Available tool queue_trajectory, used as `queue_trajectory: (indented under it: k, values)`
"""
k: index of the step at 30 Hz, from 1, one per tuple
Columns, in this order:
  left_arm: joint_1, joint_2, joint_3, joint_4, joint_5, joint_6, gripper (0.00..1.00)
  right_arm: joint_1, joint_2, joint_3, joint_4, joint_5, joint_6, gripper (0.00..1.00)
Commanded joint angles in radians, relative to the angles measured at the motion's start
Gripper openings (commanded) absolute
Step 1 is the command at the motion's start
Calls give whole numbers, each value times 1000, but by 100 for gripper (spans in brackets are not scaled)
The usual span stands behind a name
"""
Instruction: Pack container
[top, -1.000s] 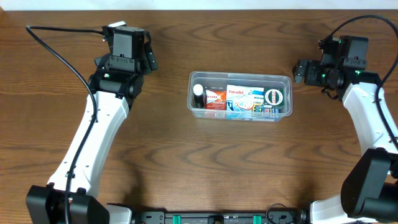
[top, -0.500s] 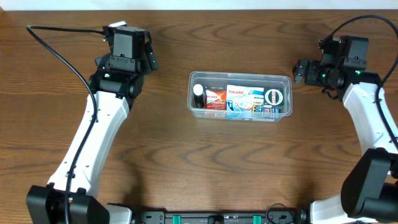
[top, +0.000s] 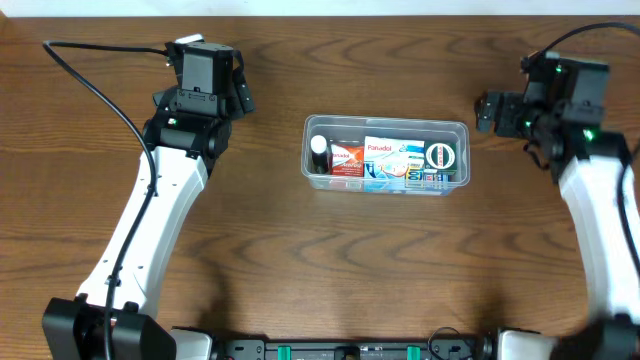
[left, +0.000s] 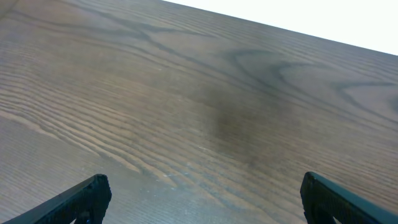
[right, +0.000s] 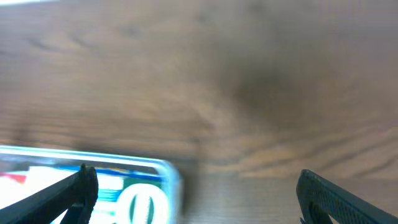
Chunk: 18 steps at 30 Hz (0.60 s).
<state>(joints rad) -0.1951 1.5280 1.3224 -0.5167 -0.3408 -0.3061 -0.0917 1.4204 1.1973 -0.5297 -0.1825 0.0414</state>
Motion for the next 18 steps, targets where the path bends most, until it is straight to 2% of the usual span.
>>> queue_trajectory:
  k: [1, 10, 18]
  values:
    - [3, -13, 5, -2, -12, 10, 98, 66, -183, -30, 1, -1, 6, 99]
    - [3, -13, 5, -2, -12, 10, 98, 214, -575, -45, -6, -1, 6, 99]
    - [3, -13, 5, -2, -12, 10, 98, 237, -875, -45, -99, -1, -20, 99]
